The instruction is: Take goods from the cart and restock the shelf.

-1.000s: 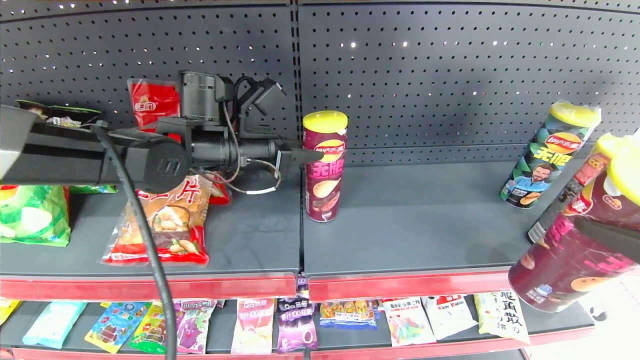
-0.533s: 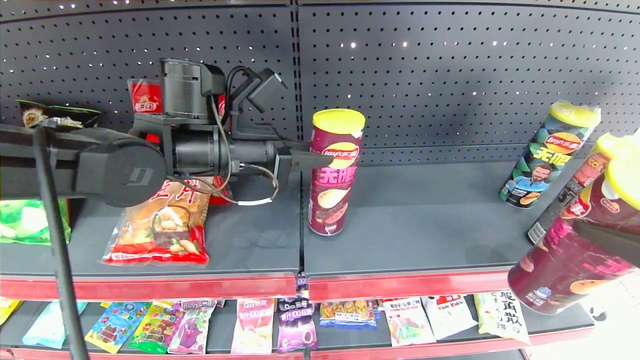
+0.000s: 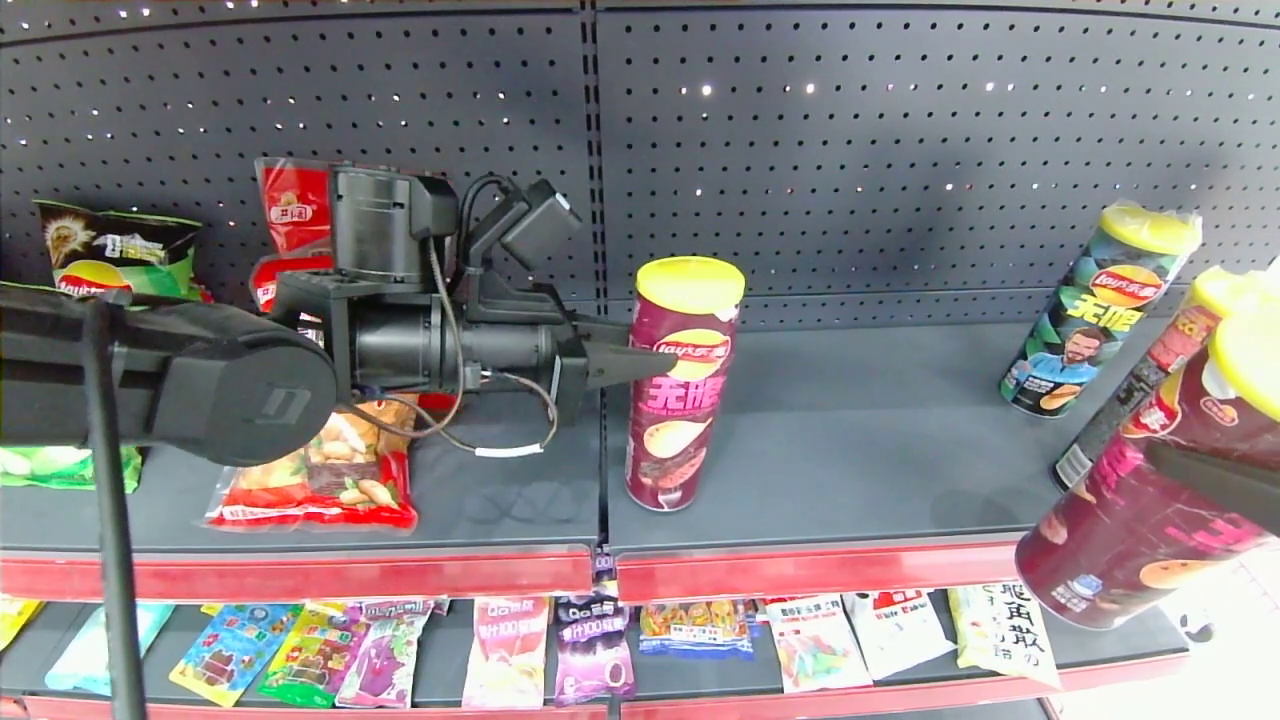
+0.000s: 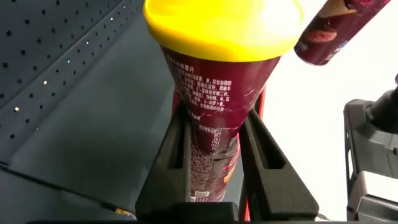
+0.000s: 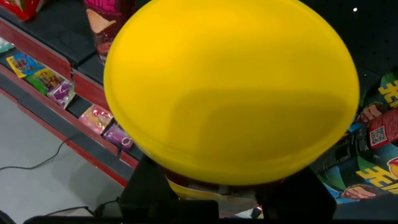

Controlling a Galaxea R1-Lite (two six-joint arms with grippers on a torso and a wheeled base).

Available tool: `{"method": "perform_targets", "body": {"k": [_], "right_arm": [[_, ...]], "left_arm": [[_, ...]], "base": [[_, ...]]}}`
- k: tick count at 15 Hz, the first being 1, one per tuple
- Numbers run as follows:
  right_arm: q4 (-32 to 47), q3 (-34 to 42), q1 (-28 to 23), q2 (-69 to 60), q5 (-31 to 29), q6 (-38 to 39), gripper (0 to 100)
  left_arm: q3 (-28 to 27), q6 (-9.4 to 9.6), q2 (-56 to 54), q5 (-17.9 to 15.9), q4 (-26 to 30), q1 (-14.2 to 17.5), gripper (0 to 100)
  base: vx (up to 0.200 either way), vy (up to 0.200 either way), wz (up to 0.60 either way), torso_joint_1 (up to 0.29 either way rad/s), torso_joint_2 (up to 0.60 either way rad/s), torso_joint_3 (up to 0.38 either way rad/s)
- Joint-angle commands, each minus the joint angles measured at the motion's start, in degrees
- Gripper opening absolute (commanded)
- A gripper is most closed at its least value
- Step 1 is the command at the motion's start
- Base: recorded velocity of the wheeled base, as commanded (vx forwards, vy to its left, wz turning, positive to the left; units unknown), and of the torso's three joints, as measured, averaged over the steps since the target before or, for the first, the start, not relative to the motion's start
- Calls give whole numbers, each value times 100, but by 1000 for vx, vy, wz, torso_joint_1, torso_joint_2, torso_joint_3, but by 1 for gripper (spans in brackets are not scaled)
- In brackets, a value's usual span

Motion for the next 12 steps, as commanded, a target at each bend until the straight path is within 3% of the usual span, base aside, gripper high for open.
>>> {"method": "perform_targets", "body": {"k": [1,3,8,12], "right_arm": [[-4,-9,3,11,2,-1,0],[-4,-1,3,3,2,-1,0],[-4,-1,3,-6,2,-1,0],[5,8,3,-50,2,-1,0]], "left_arm": [[204,-36,-57,-9,-74,-59,0],[257,-256,-109,-9,-179,-156,0],[767,-274,-180,-9,-671,-226,0],[732,-335,-83,44,-917,-226,0]], "base": [[0,0,0,0,0,0],[0,0,0,0,0,0],[0,0,0,0,0,0],[0,0,0,0,0,0]]}}
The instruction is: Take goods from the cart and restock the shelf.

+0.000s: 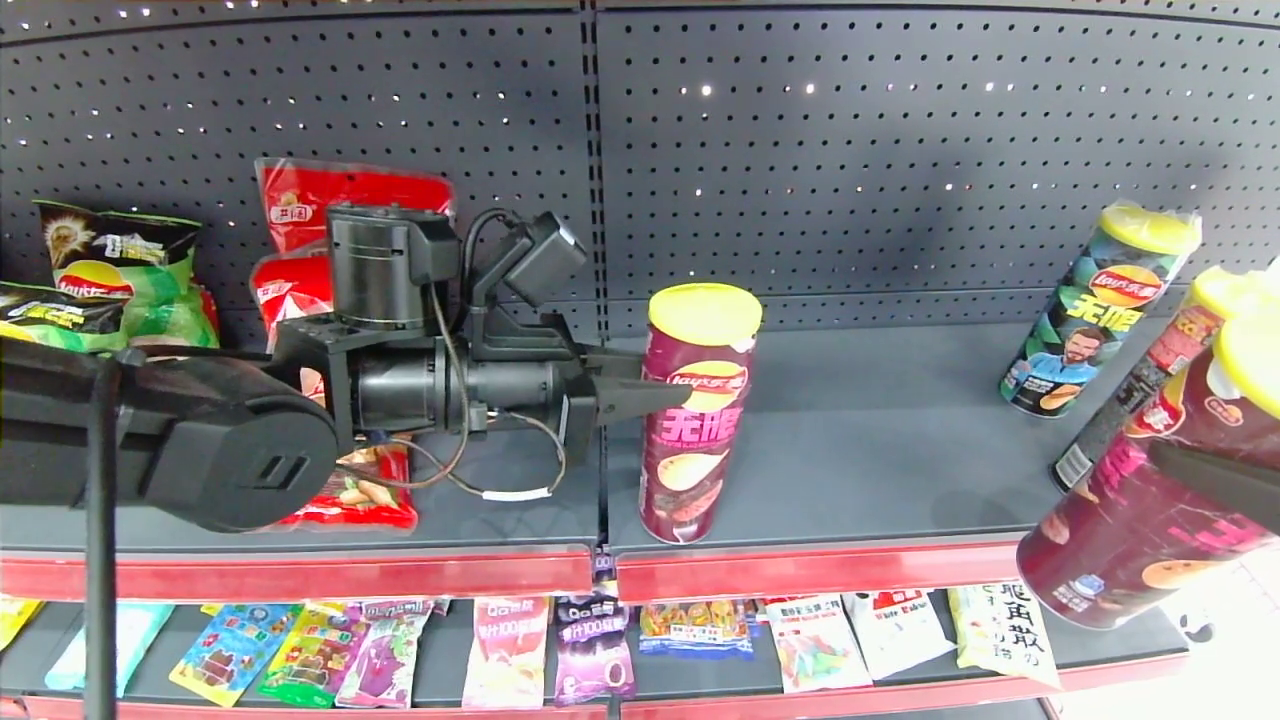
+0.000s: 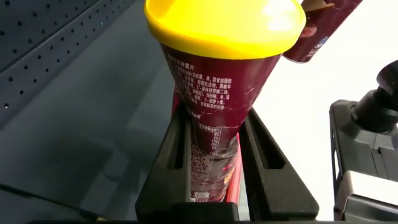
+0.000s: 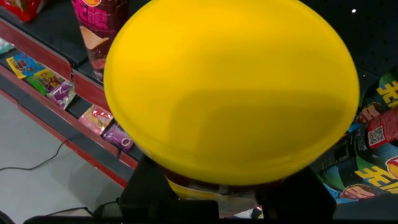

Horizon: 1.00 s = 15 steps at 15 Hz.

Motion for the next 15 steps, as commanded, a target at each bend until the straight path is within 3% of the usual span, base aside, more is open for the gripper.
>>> {"method": "perform_targets", "body": {"k": [1,6,15], "right_arm": [[0,-3,3,-11,2,-4,0],[0,-12,3,-28,2,-4,0],[0,-21,3,-28,2,-13,0]], "left_arm": [[-27,-27,26,15,-9,2,0],[26,-35,150,94,-334,2,0],[343,-44,-79,94,-334,-77,0]], "base": [[0,0,0,0,0,0],[0,0,0,0,0,0],[0,0,0,0,0,0]]}}
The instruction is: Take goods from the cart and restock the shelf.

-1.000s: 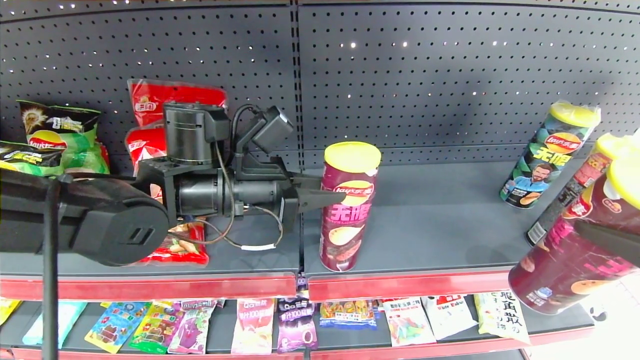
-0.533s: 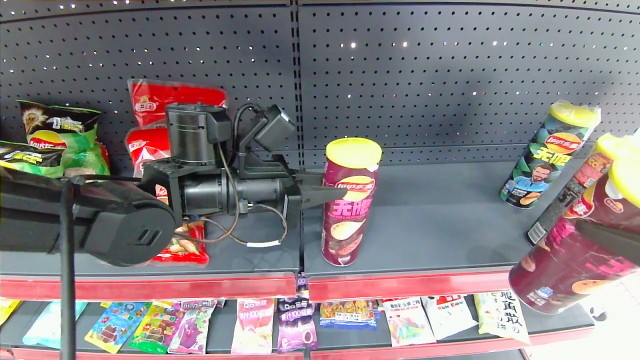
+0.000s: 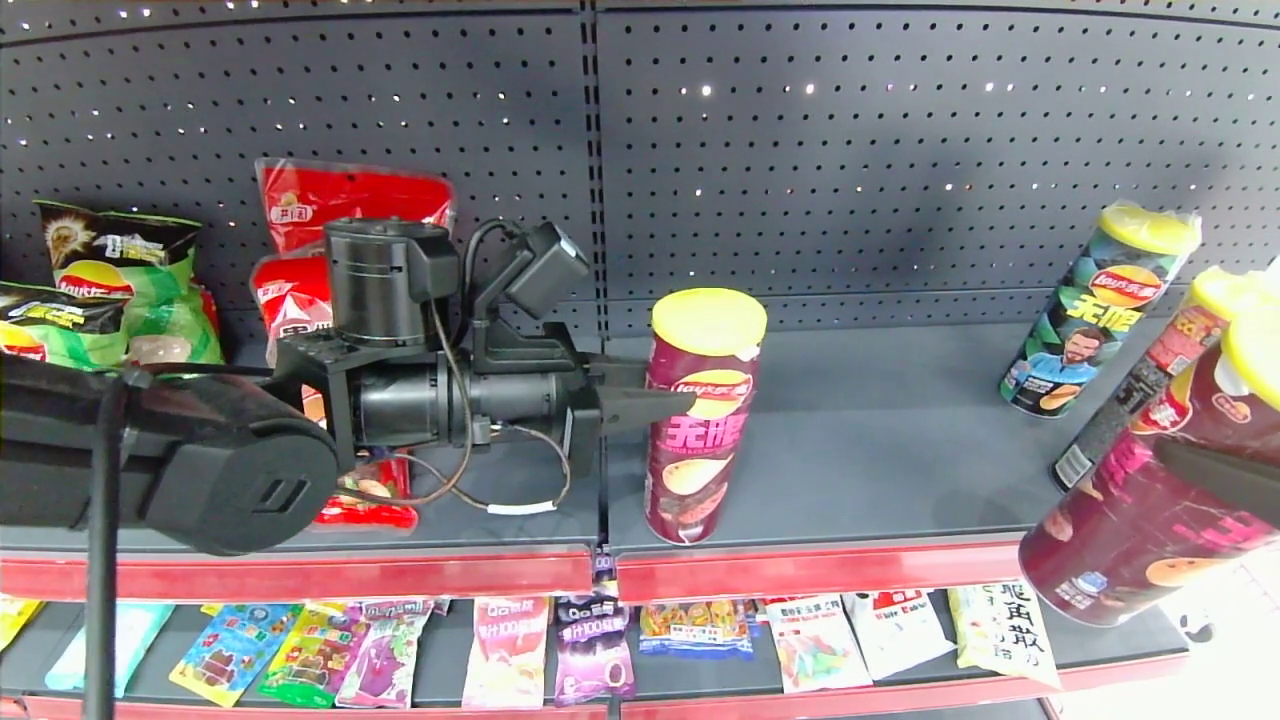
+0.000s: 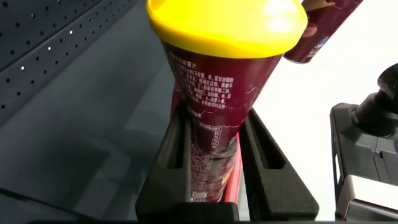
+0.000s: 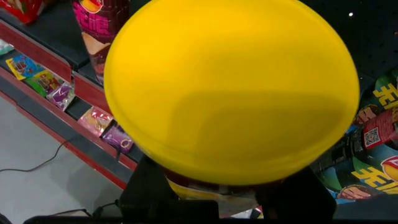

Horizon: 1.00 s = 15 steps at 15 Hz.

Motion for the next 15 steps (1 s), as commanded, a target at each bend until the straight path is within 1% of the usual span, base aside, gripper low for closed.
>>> {"method": "perform_targets", "body": {"k": [1,5,9,15], "right_arm": [[-2,12,5,2,2,-3,0],[-2,4,5,11,2,-3,0],[-2,12,5,2,2,-3,0],[-2,21,5,11,2,-3,0]], "left_arm": [[71,0,-89,-2,13,17,0],[80,-9,-132,-2,22,52,0],[353,0,-212,-2,13,43,0],[405,17,-247,59,4,43,0]], "base": [[0,0,0,0,0,0],[0,0,0,0,0,0],[0,0,0,0,0,0],[0,0,0,0,0,0]]}}
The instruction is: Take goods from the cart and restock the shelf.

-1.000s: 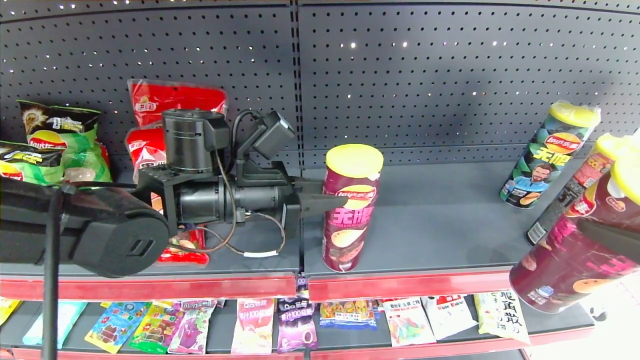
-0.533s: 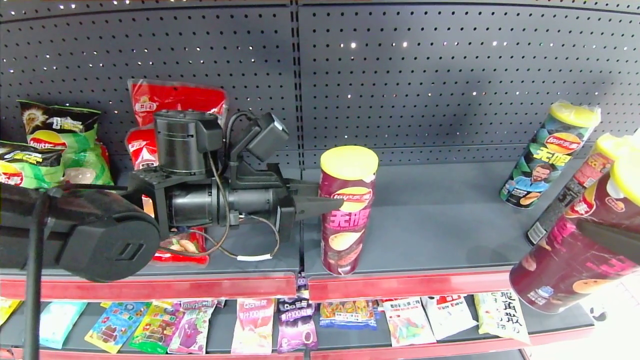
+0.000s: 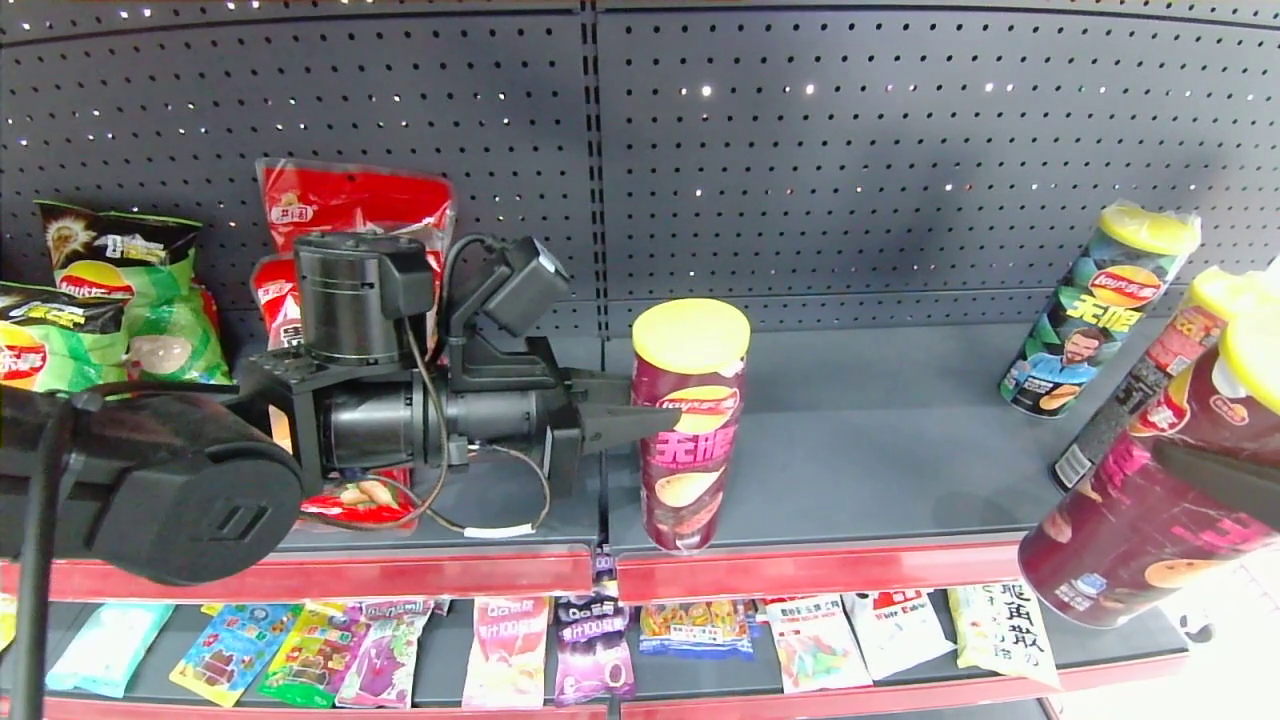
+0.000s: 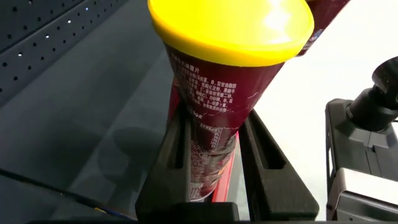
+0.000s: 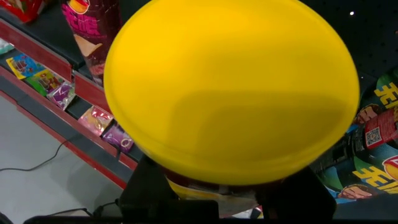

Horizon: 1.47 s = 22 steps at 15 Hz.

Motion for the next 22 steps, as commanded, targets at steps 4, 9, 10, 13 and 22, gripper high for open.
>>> {"method": "perform_targets", "body": {"k": [4,9,10,13,22], "right_arm": [[-3,14,3,2,3,-2,0],[-3,-3,3,20,3,-2,0],[-3,-3,12,28,12,-11,0],[-56,-82,118,213,12,-11,0],[-1278,-2350,1128,3570,64,148,0]], "left_arm": [[1,-21,-39,24,5,-1,100],[379,-21,-347,217,5,131,100],[529,-12,-452,244,-3,210,100],[1469,-12,-1261,367,-258,500,100],[2454,-21,-2360,1087,-249,544,100]], "base": [[0,0,0,0,0,0],[0,0,0,0,0,0],[0,0,0,0,0,0],[0,0,0,0,0,0],[0,0,0,0,0,0]]}}
